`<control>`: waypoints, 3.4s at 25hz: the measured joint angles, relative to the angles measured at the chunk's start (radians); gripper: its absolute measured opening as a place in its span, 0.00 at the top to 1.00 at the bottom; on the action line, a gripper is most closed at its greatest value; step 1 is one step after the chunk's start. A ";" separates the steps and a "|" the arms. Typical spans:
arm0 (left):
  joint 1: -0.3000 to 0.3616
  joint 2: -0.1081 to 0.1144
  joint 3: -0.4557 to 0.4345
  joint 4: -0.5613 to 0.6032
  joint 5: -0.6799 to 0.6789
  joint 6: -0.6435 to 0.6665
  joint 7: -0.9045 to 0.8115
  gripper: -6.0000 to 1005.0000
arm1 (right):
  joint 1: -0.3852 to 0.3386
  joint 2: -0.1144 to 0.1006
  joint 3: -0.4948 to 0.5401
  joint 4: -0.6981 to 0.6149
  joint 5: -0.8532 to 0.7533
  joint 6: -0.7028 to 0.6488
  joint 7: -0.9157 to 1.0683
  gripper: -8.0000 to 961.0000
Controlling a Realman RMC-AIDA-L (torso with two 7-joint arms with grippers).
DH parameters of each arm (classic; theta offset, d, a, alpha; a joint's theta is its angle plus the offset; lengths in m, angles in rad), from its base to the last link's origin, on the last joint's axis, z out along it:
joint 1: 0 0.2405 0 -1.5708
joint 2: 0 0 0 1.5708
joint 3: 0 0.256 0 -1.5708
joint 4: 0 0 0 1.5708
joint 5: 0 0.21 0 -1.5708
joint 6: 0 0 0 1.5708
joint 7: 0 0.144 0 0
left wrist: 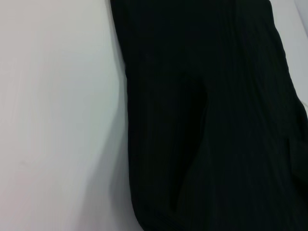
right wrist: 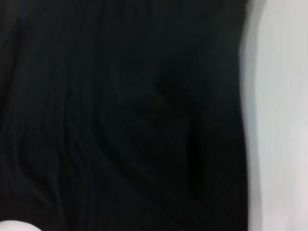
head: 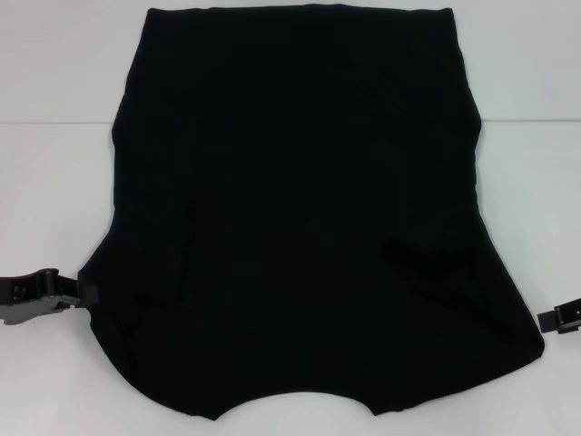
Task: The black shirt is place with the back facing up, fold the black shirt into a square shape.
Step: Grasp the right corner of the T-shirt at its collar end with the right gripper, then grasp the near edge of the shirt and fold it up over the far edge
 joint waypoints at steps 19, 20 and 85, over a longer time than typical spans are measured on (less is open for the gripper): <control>-0.006 0.002 -0.006 0.000 0.000 -0.007 0.001 0.97 | 0.014 0.010 -0.007 0.038 -0.027 0.037 0.007 0.42; -0.006 0.002 -0.006 0.000 0.000 -0.007 0.001 0.97 | 0.018 0.010 -0.007 0.048 -0.034 0.050 0.007 0.42; -0.011 0.015 0.066 0.026 0.047 0.350 0.025 0.97 | -0.102 0.033 -0.003 -0.132 0.013 -0.263 0.021 0.92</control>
